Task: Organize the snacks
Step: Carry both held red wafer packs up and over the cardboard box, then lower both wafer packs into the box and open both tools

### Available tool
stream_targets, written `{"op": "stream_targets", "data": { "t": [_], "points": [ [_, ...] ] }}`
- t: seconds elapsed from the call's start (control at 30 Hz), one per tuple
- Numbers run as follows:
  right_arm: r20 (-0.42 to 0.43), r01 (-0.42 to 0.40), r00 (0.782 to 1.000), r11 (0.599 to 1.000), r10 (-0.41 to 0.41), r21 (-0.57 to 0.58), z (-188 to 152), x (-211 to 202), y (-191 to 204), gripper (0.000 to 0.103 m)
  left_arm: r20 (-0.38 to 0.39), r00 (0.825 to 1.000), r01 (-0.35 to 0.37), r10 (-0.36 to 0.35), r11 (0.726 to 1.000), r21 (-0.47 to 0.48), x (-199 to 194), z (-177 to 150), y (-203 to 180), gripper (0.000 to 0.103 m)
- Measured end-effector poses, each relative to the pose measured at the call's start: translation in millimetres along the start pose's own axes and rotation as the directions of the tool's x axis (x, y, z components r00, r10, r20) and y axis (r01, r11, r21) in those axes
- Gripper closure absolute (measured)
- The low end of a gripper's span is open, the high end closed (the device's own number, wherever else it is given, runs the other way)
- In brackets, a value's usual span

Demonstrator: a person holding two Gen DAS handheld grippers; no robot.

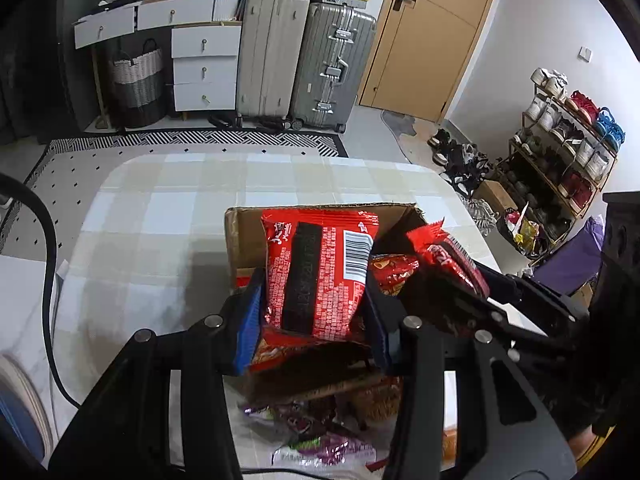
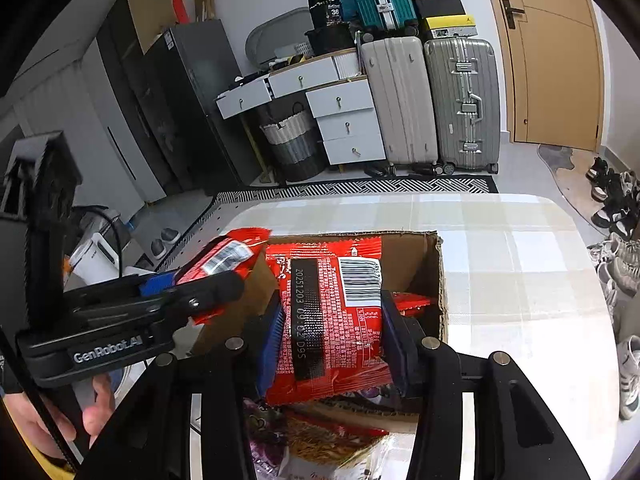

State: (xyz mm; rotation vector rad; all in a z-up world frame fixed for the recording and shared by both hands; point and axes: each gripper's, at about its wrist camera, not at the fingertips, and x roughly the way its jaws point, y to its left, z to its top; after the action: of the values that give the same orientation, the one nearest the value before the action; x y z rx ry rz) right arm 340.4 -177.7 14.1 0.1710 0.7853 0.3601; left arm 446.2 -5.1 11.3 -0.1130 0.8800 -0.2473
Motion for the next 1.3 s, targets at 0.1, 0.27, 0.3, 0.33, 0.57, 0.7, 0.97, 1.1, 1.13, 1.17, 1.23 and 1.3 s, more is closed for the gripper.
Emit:
{"op": "stream_targets", "data": {
  "t": [0.1, 0.27, 0.3, 0.33, 0.57, 0.7, 0.97, 1.1, 1.13, 1.17, 1.23, 1.3],
  "points": [
    [-0.010, 0.000, 1.000, 1.000, 0.000, -0.007, -1.0, 7.2, -2.2, 0.058, -0.024, 1.000, -0.007, 0.008, 1.000, 0.020, 25.4, 10.2, -3.7, 0.061],
    [-0.036, 0.021, 0.999, 0.999, -0.022, -0.034, -2.4, 18.2, -3.6, 0.058, -0.080, 0.997, -0.006, 0.012, 0.997, 0.078, 62.8, 25.7, -19.6, 0.060],
    [-0.040, 0.029, 0.999, 0.999, -0.031, -0.042, -2.4, 20.7, -3.7, 0.058, -0.094, 0.995, -0.006, 0.014, 0.997, 0.079, 70.2, 26.3, -21.7, 0.060],
    [-0.045, 0.039, 0.998, 0.998, -0.041, -0.050, -2.8, 22.5, -4.0, 0.058, -0.105, 0.994, -0.011, 0.019, 0.997, 0.082, 77.4, 26.9, -23.4, 0.060],
    [-0.085, 0.065, 0.994, 0.996, -0.070, -0.054, -5.6, 37.2, -12.5, 0.058, -0.136, 0.990, -0.014, 0.027, 0.996, 0.092, 109.3, 24.3, -28.5, 0.060],
    [-0.099, 0.074, 0.992, 0.996, -0.079, -0.047, -6.7, 43.4, -19.1, 0.058, -0.138, 0.990, -0.017, 0.036, 0.991, 0.136, 116.0, 19.7, -36.3, 0.060],
    [-0.104, 0.067, 0.992, 0.996, -0.072, -0.059, -10.8, 44.4, -21.3, 0.058, -0.162, 0.987, 0.014, 0.004, 0.994, 0.109, 131.4, 20.3, -33.6, 0.060],
    [-0.101, 0.062, 0.992, 0.996, -0.069, -0.071, -11.1, 45.8, -21.7, 0.058, -0.159, 0.987, 0.031, -0.016, 0.995, 0.094, 132.7, 14.9, -29.0, 0.060],
    [-0.100, 0.060, 0.993, 0.996, -0.067, -0.071, -11.5, 45.5, -21.8, 0.058, -0.160, 0.987, 0.032, -0.018, 0.996, 0.088, 132.2, 13.0, -27.3, 0.060],
    [-0.100, 0.059, 0.993, 0.996, -0.066, -0.070, -11.8, 44.8, -21.7, 0.058, -0.163, 0.986, 0.038, -0.024, 0.996, 0.080, 132.4, 11.5, -25.4, 0.060],
    [-0.103, 0.059, 0.993, 0.996, -0.065, -0.068, -11.3, 44.6, -22.5, 0.058, -0.171, 0.985, 0.042, -0.032, 0.997, 0.057, 134.4, 9.3, -21.1, 0.060],
    [-0.107, 0.058, 0.992, 0.996, -0.065, -0.067, -10.0, 44.5, -22.2, 0.058, -0.174, 0.983, 0.056, -0.050, 0.998, 0.030, 134.7, 7.3, -16.6, 0.060]
  ]
}}
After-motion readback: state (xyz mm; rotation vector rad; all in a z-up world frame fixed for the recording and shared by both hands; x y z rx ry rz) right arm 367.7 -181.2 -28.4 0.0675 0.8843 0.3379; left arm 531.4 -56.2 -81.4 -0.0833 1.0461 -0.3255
